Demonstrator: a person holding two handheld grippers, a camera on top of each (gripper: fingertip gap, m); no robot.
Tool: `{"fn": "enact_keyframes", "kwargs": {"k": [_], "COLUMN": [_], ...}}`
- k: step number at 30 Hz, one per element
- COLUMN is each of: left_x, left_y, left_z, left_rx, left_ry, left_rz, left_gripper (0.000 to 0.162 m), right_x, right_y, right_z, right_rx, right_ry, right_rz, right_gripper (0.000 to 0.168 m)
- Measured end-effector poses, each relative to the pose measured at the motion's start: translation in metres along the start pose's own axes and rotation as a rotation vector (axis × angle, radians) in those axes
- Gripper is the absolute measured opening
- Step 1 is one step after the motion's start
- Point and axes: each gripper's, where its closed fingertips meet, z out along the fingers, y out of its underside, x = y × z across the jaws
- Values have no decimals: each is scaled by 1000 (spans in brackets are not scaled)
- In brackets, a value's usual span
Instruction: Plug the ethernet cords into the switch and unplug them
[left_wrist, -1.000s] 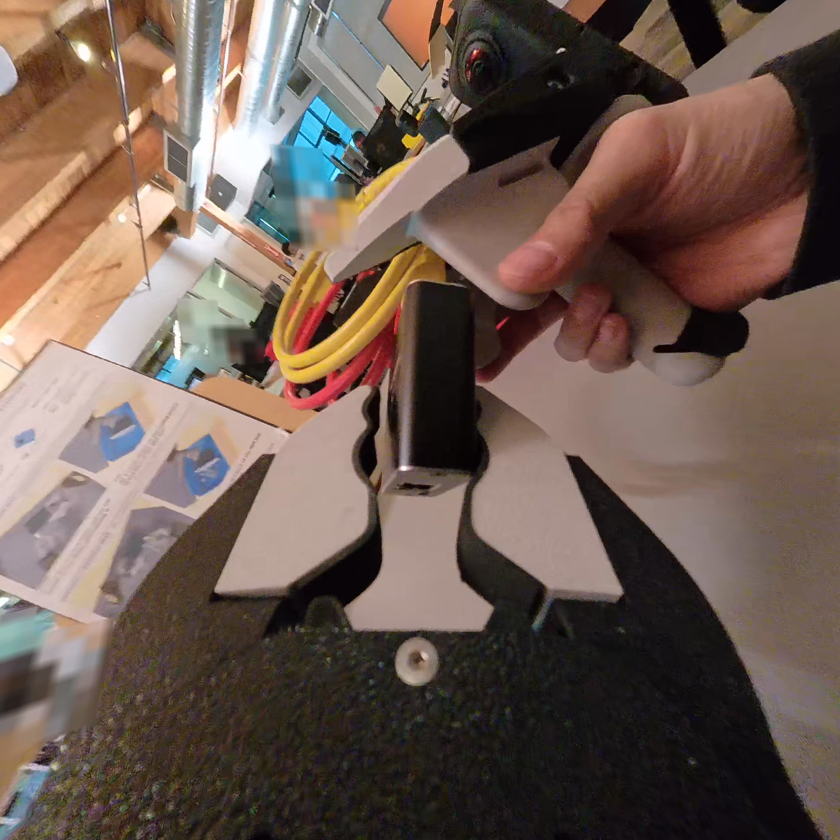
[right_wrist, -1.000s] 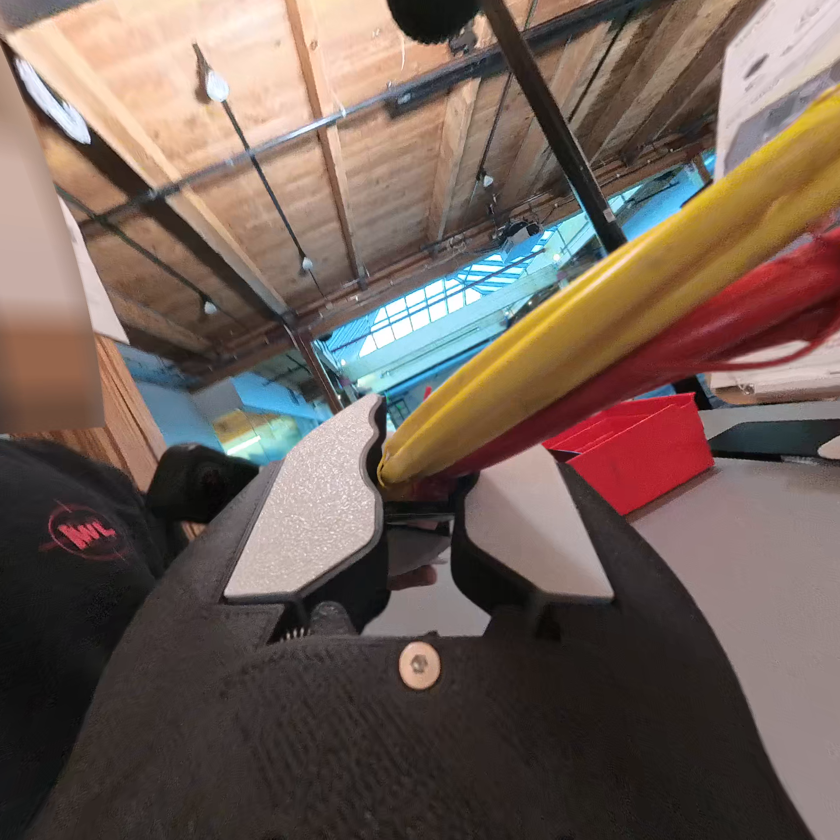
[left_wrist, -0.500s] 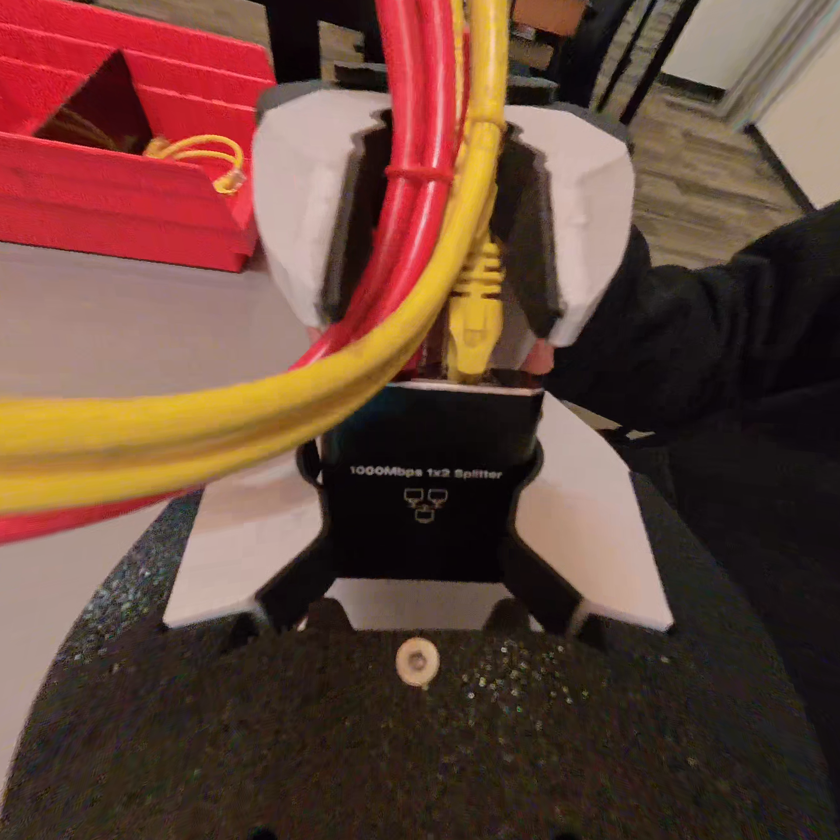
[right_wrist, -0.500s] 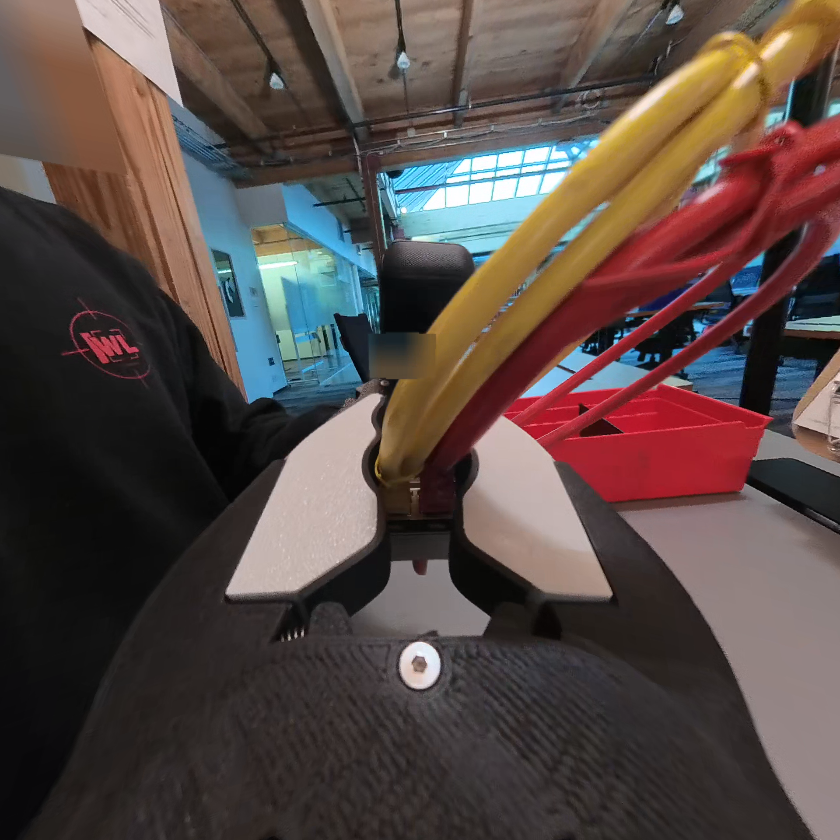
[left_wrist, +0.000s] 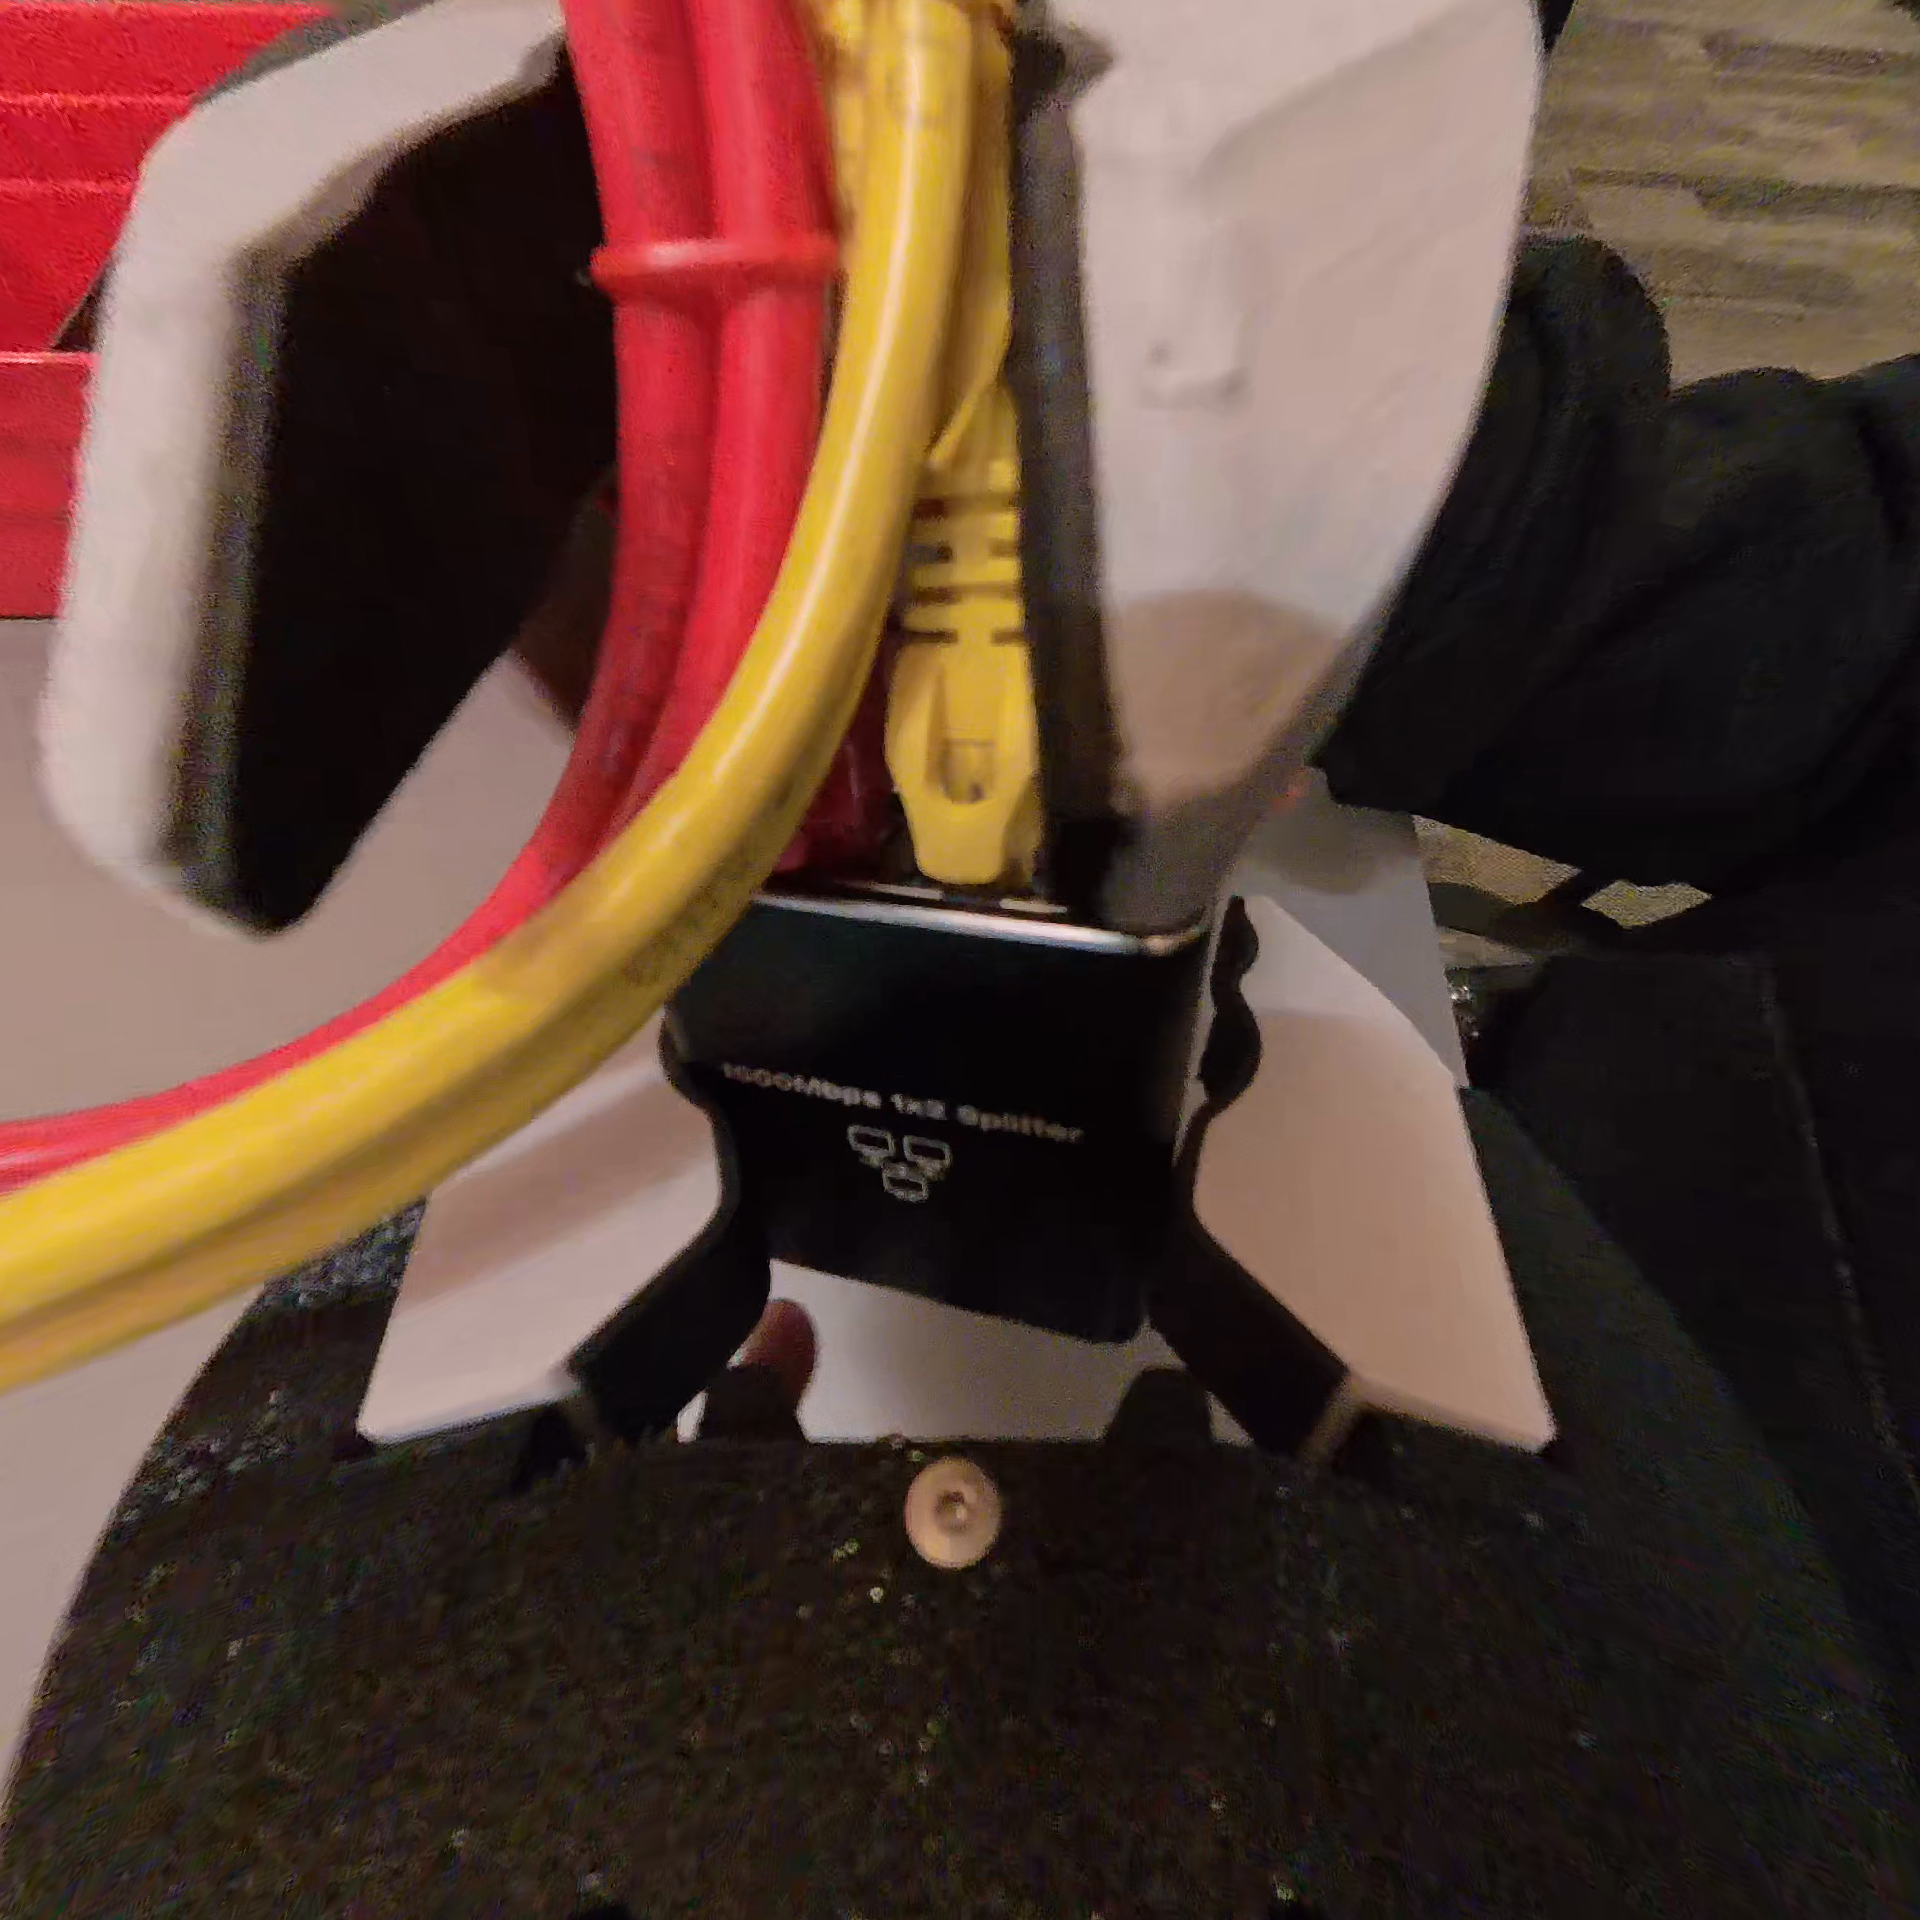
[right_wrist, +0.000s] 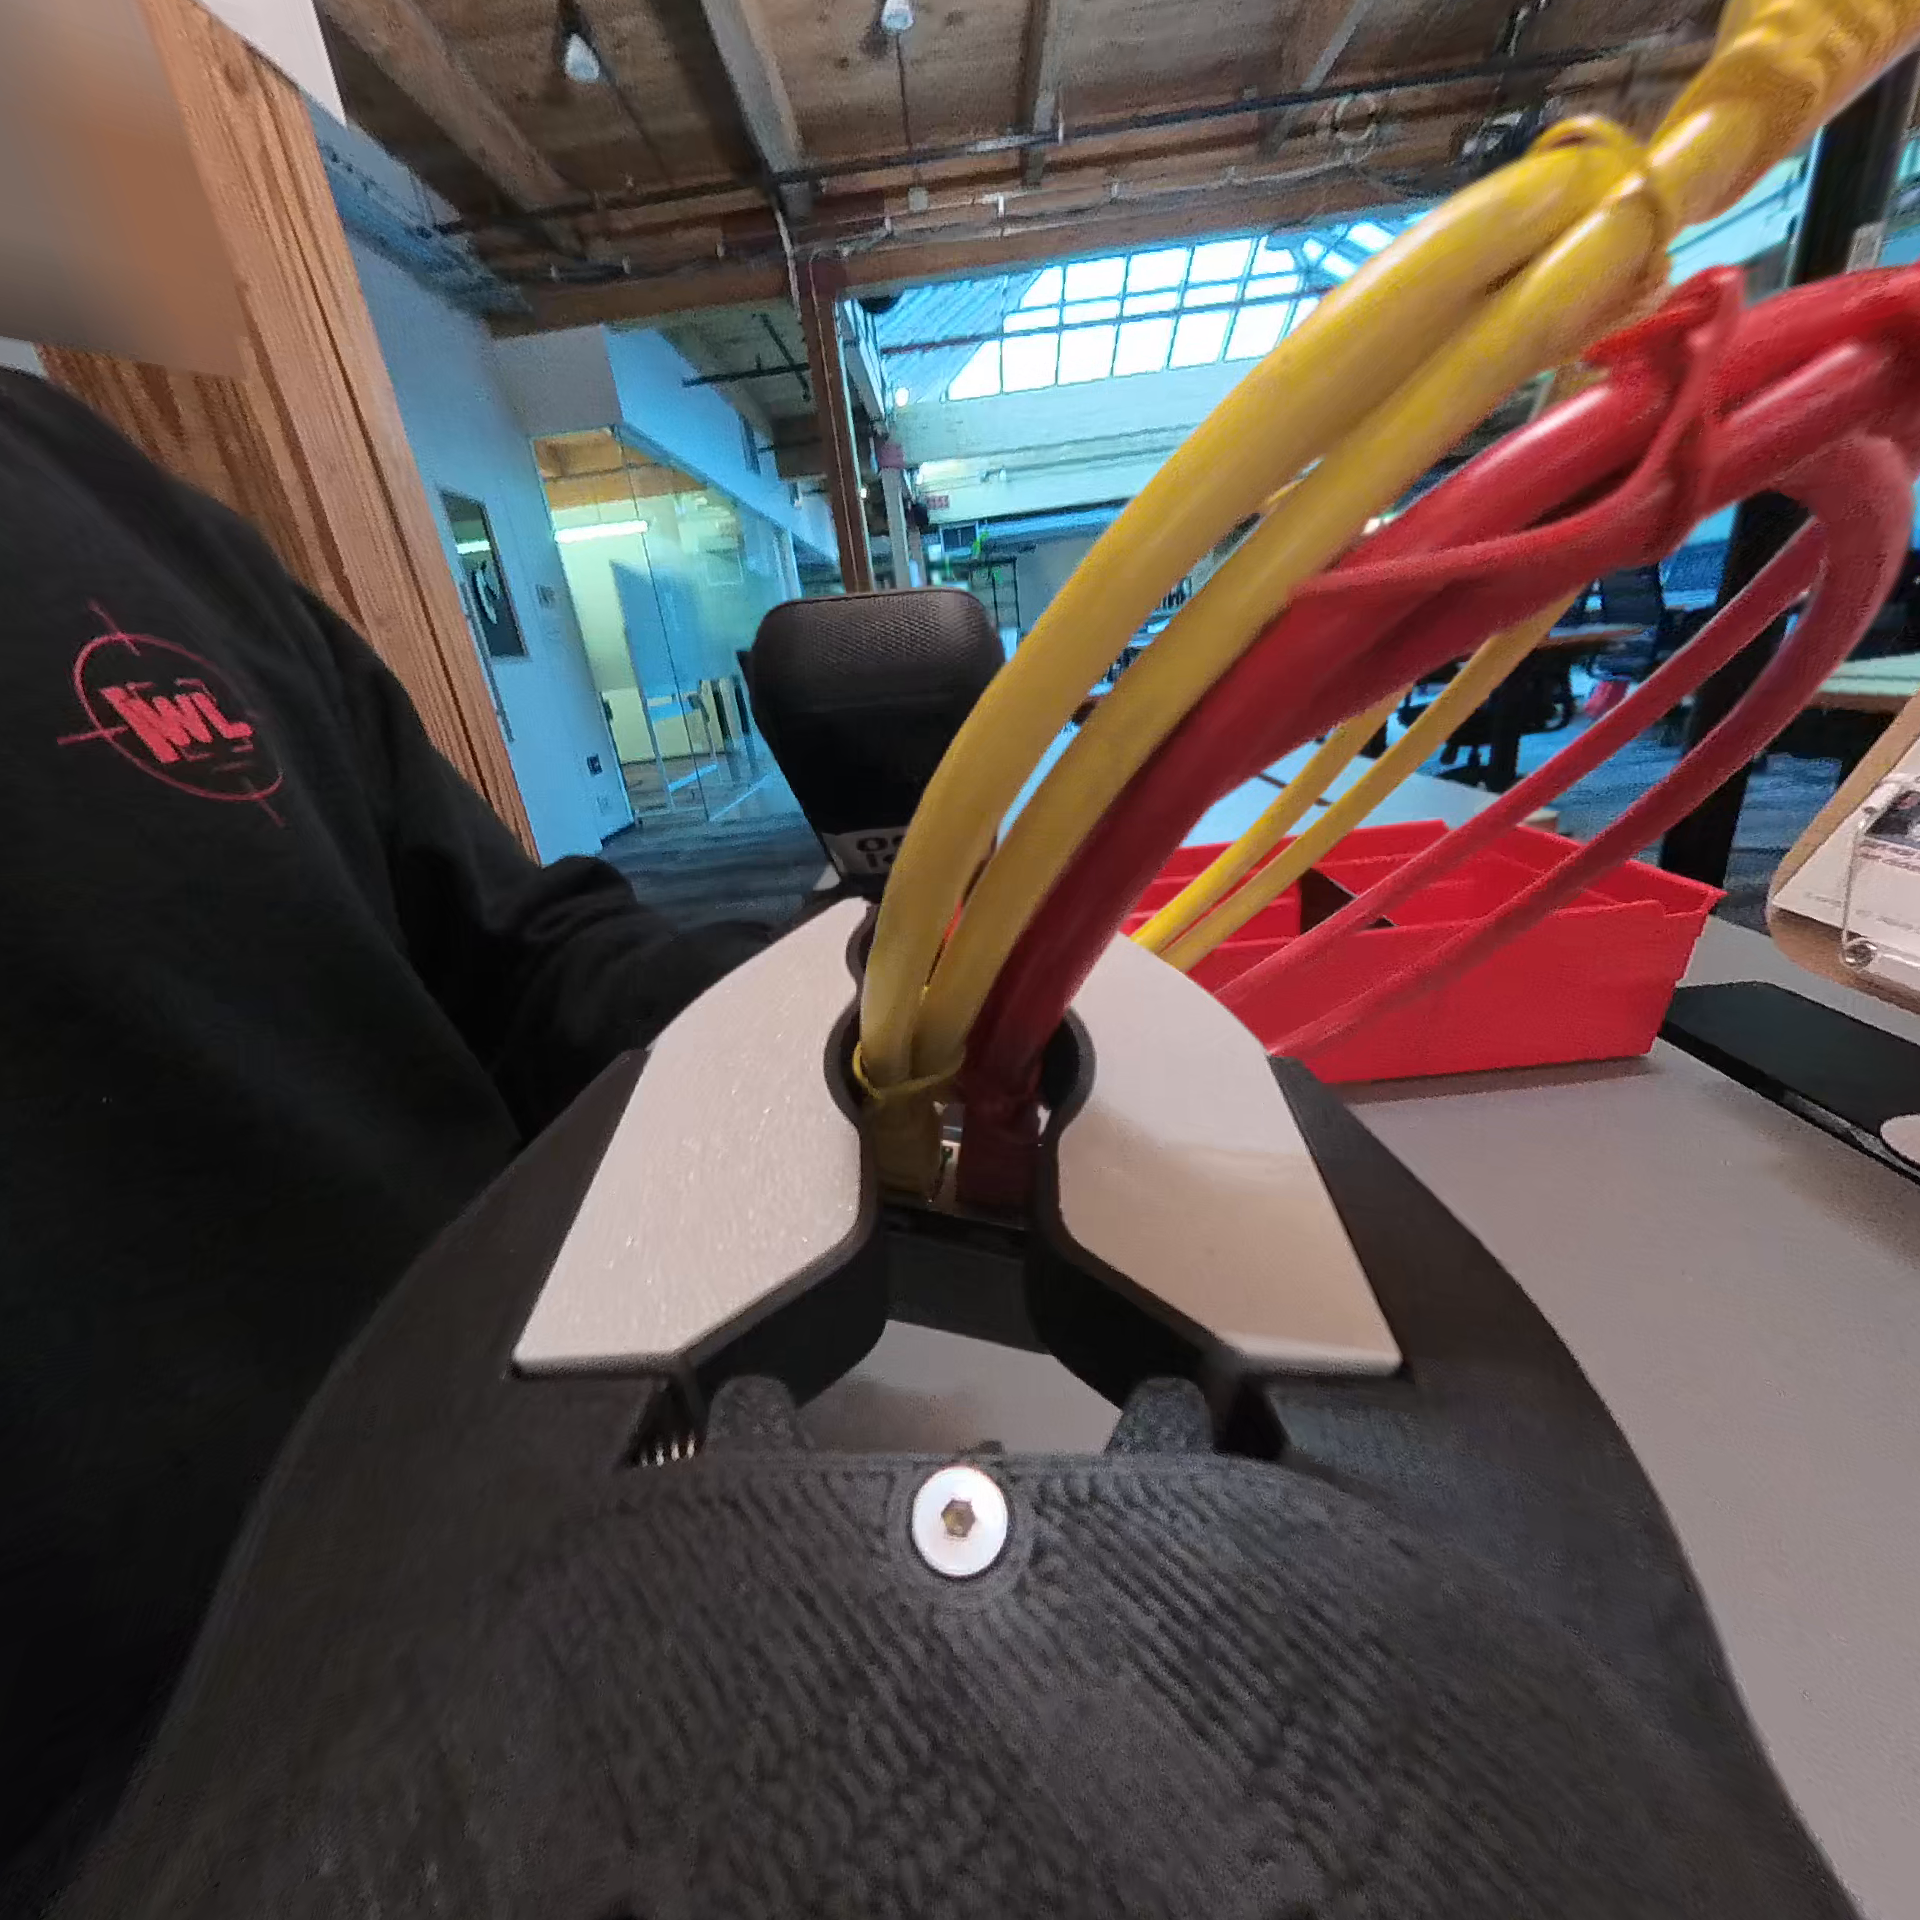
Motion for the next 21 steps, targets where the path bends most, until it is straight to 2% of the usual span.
{"fn": "enact_keyframes", "kwargs": {"k": [5,7,18,20,21], "left_x": [-2,-12,-50,-53,-51], "left_y": [-8,-6,-12,-12,-12], "left_z": [2,1,-19,-23,-23], "left_rx": [102,99,122,107,96], "left_ry": [14,-43,-305,-351,-353], "left_rz": [-74,-81,-12,38,71], "left_gripper": [91,90,86,86,86], "right_x": [10,17,38,39,40], "right_y": [-1,3,11,10,6], "right_z": [-2,-5,-9,-9,-10], "right_rx": [-32,-51,-131,-109,-77], "right_ry": [61,106,343,365,373], "right_rz": [42,61,44,55,56], "right_gripper": [32,36,85,80,55]}}
